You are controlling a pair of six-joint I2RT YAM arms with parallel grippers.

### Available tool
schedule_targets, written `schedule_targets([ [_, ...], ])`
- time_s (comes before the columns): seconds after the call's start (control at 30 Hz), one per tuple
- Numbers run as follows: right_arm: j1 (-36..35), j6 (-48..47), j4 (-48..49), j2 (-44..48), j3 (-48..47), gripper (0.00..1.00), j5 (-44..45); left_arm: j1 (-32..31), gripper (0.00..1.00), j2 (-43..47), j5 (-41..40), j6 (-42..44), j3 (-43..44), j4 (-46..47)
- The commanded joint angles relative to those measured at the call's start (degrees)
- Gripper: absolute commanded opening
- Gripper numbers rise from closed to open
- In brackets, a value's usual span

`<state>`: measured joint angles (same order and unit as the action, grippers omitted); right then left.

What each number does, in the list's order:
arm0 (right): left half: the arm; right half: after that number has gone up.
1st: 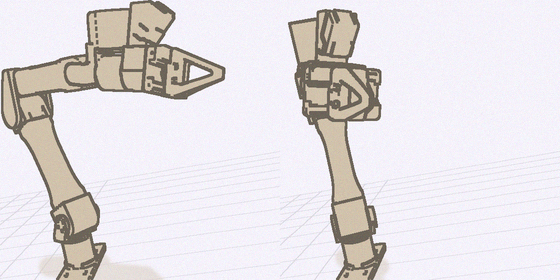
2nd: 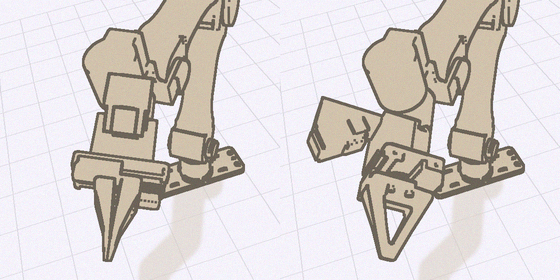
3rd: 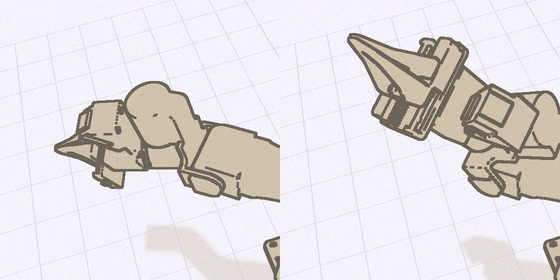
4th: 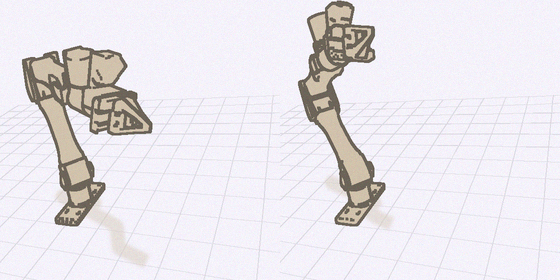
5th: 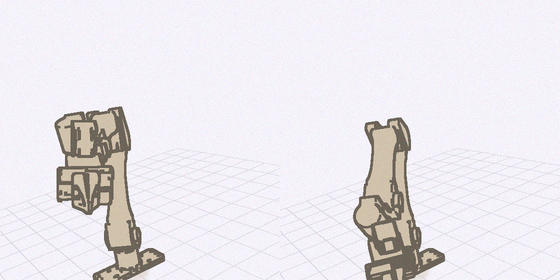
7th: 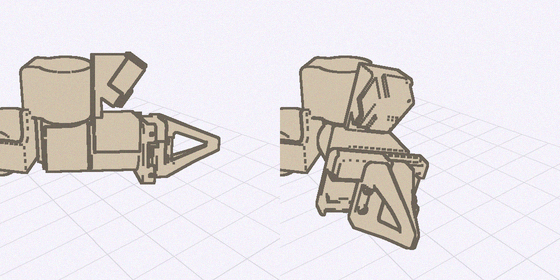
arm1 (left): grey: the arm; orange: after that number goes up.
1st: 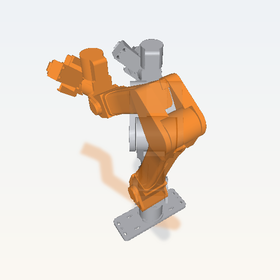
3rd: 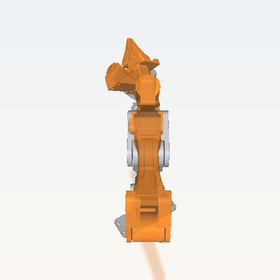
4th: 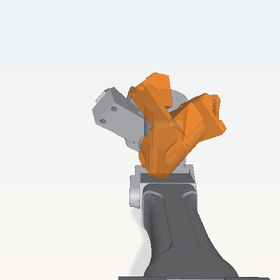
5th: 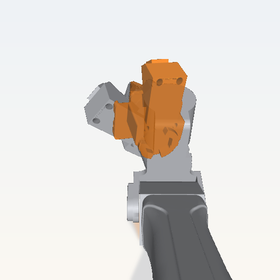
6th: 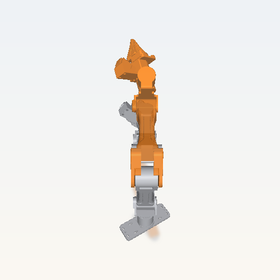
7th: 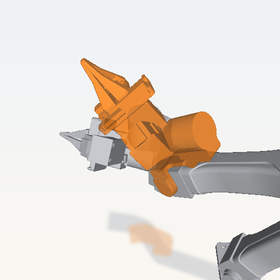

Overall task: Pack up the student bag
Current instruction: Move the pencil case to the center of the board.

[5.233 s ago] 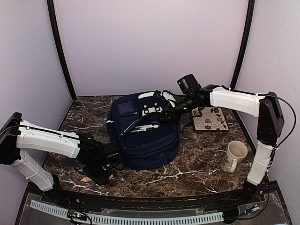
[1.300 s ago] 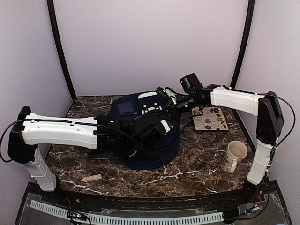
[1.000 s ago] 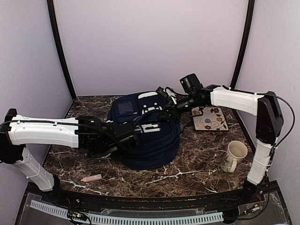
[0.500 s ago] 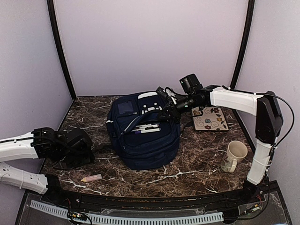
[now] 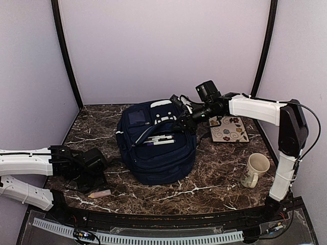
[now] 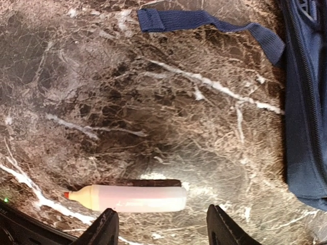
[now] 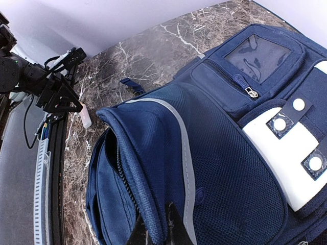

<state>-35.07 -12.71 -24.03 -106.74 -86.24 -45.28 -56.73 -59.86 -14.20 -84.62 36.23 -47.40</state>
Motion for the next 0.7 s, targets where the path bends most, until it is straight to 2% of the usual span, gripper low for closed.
schedule_targets([
  [0.0, 0.0, 1.5, 2.3, 1.0, -0.5, 0.00, -5.4, 0.6, 0.64, -0.9, 0.6, 1.3, -0.5, -5.0],
  [0.1, 0.1, 1.6, 2.4, 0.8, -0.5, 0.00, -5.7, 0.9, 0.68, -2.5, 1.8, 2.2, -1.2, -6.2],
  [0.27, 0.0, 1.9, 2.3, 0.4, -0.7, 0.00, -5.8, 1.0, 0.68, -3.6, 3.7, 1.9, -0.9, -5.5],
  [0.67, 0.1, 2.4, 2.0, -0.3, -1.3, 0.00, -6.4, 4.0, 0.73, -4.1, 10.0, 1.0, -4.6, 1.5],
])
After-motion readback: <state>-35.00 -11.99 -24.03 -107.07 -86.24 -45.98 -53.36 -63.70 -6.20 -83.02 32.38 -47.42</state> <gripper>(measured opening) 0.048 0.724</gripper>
